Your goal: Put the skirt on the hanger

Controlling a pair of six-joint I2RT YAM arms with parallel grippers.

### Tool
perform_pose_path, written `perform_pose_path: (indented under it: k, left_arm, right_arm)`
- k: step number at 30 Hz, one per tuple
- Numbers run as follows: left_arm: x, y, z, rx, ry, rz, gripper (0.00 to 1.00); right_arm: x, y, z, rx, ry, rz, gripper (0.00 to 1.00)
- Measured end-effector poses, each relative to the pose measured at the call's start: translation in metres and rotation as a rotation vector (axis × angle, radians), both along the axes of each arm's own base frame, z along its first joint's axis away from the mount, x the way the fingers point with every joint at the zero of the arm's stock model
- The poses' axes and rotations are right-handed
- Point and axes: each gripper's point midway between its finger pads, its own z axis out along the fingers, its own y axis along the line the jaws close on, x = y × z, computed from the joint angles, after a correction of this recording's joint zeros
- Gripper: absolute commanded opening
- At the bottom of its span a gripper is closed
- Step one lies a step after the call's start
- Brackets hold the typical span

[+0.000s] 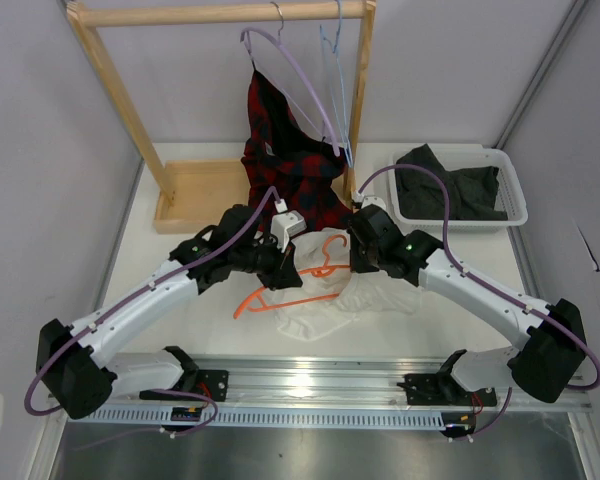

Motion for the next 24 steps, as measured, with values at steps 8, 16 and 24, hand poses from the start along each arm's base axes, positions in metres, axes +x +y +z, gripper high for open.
perform_pose_path:
  k: [8,16,24]
  left_arm:
    - [0.016,-0.021,-0.022,-0.005,0.056,-0.005,0.00]
    - [0.032,-0.037,-0.025,-0.035,0.066,-0.013,0.00]
    - [0.039,-0.040,-0.034,-0.034,0.085,-0.017,0.00]
  right_arm:
    - [-0.004,0.005,0.002,-0.005,-0.017,0.012,0.00]
    - [-0.006,0.005,0.003,-0.007,-0.022,0.015,0.18]
    - [-0.004,-0.003,0.008,-0.020,-0.045,-0.005,0.48]
